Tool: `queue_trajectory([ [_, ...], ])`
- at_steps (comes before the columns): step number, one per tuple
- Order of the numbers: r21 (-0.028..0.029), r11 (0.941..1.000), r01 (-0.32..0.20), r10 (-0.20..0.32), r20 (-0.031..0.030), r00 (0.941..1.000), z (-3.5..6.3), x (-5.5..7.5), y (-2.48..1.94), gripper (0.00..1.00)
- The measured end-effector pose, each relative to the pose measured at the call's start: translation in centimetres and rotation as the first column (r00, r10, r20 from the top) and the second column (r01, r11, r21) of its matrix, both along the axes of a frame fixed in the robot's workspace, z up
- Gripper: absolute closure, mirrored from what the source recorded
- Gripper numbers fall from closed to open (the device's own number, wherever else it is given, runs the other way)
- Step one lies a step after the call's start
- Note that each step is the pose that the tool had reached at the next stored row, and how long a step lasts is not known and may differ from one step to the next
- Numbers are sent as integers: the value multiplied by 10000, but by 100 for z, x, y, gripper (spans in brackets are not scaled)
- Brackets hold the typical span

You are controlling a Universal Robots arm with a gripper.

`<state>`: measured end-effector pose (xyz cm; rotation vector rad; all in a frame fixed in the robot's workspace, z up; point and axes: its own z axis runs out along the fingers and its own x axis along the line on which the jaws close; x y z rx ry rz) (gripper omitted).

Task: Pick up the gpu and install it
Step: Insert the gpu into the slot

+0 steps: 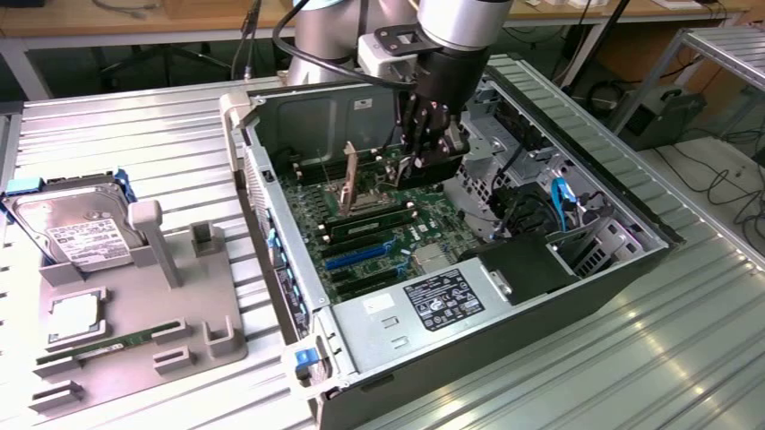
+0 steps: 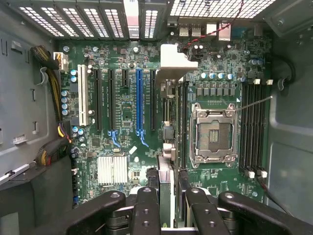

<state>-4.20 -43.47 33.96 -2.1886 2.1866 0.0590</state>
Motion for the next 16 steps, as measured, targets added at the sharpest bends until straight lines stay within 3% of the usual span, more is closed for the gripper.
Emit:
queue_trajectory([
  [16, 1, 10000, 0, 0, 0, 10000, -30, -5, 0, 74],
])
